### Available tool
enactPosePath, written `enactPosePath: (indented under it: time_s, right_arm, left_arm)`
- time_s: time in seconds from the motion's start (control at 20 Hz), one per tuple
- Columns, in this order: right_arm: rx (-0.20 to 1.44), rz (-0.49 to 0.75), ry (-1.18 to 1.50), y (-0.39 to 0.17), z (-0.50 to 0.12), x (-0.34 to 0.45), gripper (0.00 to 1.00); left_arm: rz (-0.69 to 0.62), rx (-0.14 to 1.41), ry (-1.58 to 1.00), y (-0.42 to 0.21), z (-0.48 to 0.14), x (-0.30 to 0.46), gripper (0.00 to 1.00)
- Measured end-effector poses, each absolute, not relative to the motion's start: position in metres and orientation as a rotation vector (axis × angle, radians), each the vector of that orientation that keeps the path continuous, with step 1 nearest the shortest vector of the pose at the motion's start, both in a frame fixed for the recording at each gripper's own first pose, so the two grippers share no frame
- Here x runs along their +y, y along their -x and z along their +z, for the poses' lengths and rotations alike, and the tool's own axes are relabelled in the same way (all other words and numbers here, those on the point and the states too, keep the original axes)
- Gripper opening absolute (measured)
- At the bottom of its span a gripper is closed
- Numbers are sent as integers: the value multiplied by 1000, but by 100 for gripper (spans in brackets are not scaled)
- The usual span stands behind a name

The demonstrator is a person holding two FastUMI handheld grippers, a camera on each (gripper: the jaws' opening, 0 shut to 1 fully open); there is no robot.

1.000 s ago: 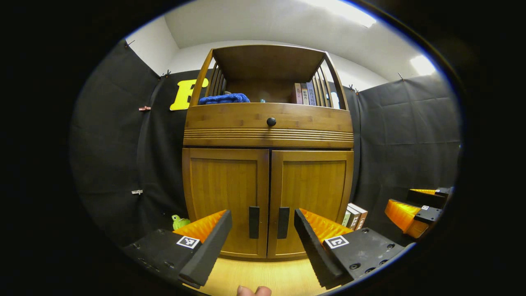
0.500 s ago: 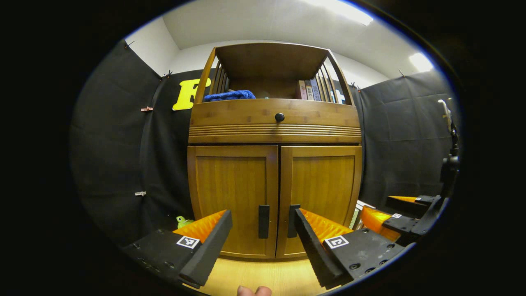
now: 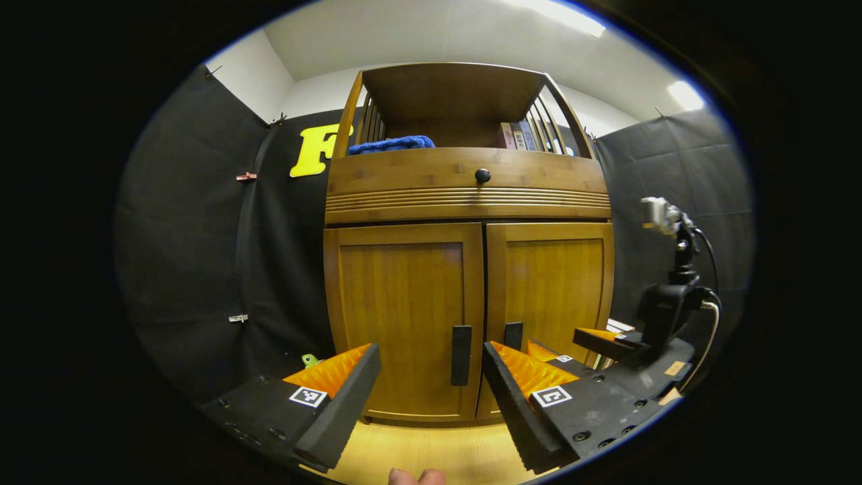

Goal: Open the right door of the double-door shoe cabinet with the right hand, and open the left door with the left hand.

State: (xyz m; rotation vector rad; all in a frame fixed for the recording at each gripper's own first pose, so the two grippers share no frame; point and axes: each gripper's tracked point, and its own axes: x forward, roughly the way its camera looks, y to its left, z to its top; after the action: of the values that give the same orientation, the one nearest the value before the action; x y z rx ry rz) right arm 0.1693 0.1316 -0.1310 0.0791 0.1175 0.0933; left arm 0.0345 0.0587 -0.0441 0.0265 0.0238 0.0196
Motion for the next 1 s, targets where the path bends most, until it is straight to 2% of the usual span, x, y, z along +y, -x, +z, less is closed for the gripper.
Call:
enactPosePath:
  time_s: [0.05,0.2,0.25,0.3,0.35,0.4,0.45,0.5,0.6,0.7,0.75,0.8,0.85,1.0]
  right_arm:
    - [132,84,-89,-176,-138,138,94]
    - [167,71,-115,-197,-154,155,99]
    - [183,74,-121,-200,-159,161,100]
    - [196,68,-118,-208,-164,164,97]
    - [205,52,-114,-214,-167,165,89]
    - [210,38,-120,-220,-168,166,85]
    - [217,20,-128,-225,-169,166,72]
    - [223,0,-133,-229,-169,165,66]
    - [225,-11,-135,-232,-169,164,38]
    - [214,-26,-117,-222,-157,159,54]
    - [216,-25,-118,-229,-167,159,32]
    - [237,-18,-112,-230,-168,159,37]
    - [251,-6,-91,-227,-169,159,31]
    - [260,45,-79,-216,-168,159,24]
  left_arm:
    - [21,26,-27,-35,-47,63,95]
    - [20,20,-28,-35,-50,74,93]
    - [18,19,-32,-35,-51,75,95]
    - [18,17,-37,-35,-54,78,95]
    - [16,17,-36,-34,-55,80,95]
    - [13,19,-29,-34,-58,82,95]
    - [11,20,-21,-34,-59,84,95]
    - [12,22,-15,-33,-59,87,95]
    - [19,28,-11,-32,-60,92,95]
    - [24,36,-8,-29,-61,97,95]
    - [24,40,-8,-28,-61,96,95]
    - [23,39,-12,-26,-60,96,95]
    - [24,36,-17,-24,-58,97,93]
    - [22,29,-14,-16,-54,95,95]
